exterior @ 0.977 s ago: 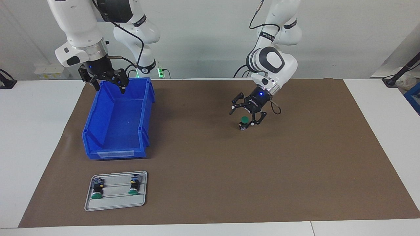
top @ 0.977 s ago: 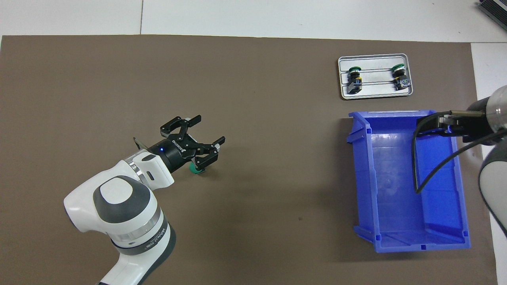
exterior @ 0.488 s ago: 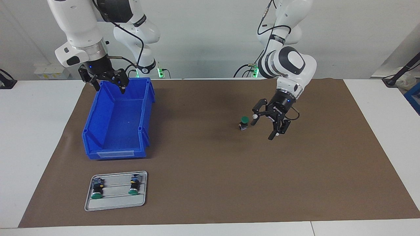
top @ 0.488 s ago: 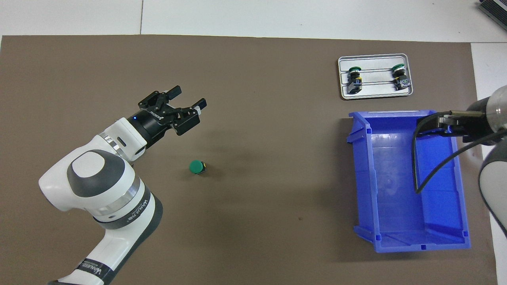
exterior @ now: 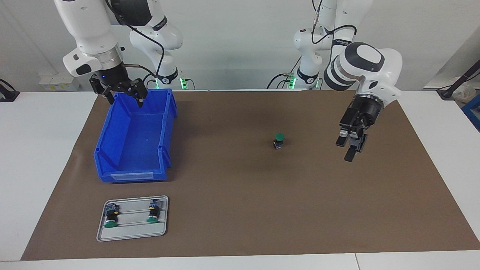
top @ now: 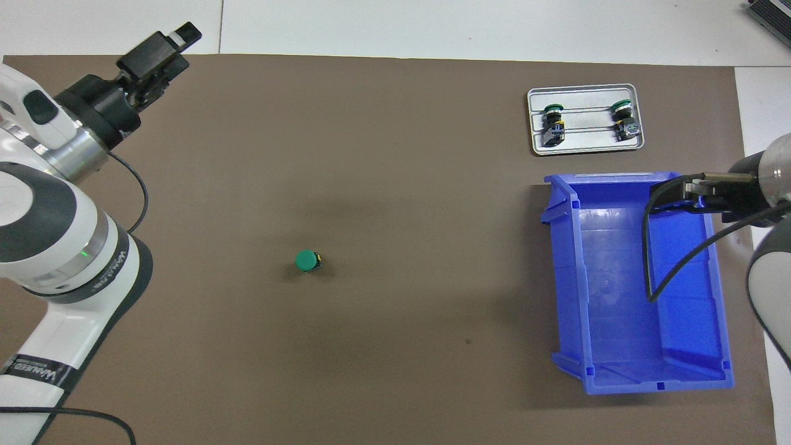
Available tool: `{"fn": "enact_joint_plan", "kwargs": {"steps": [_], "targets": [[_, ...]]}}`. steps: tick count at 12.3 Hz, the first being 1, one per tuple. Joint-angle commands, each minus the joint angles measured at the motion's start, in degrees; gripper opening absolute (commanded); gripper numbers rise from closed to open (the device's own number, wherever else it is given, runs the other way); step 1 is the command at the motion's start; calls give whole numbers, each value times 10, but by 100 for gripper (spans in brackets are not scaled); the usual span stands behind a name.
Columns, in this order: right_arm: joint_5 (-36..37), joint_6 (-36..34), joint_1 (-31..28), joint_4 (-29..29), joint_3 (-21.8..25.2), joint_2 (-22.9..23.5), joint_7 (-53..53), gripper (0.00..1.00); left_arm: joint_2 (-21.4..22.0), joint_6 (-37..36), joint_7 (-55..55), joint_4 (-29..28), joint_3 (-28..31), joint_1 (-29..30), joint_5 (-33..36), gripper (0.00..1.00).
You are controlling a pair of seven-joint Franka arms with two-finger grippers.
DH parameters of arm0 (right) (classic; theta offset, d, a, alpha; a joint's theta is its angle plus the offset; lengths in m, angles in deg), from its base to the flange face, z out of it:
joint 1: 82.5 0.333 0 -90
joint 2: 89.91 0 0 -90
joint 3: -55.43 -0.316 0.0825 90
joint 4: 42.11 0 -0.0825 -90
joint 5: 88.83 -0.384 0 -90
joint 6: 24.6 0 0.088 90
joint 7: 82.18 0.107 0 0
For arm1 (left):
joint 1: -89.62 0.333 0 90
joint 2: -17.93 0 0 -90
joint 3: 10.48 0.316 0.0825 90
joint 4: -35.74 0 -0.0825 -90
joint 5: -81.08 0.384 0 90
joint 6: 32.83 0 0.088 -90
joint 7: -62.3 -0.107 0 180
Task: Place and press button with both arms
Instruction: 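Raise the left gripper up and away from the green button, then lower the closed left gripper down onto the green button to press it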
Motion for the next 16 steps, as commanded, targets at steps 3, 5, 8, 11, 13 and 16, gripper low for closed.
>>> {"fn": "enact_joint_plan", "kwargs": {"steps": [3,5,8,11,13,16], "targets": [[0,7,-2,7,-4,-7,10,100,1,-108,201,23,-1,52,138,97],[0,7,-2,7,-4,-7,10,100,-8,-215,275,66,-2,59,317,97],[0,7,-2,7,-4,-7,10,100,-26,-352,310,126,-2,62,485,99],[0,7,-2,7,-4,-7,10,100,-23,-467,309,138,-15,22,698,99],[0,7,-2,7,-4,-7,10,100,-18,-502,314,134,-14,-12,766,99],[0,7,-2,8,-4,-7,10,100,-2,-576,315,119,-15,-72,838,79]]}}
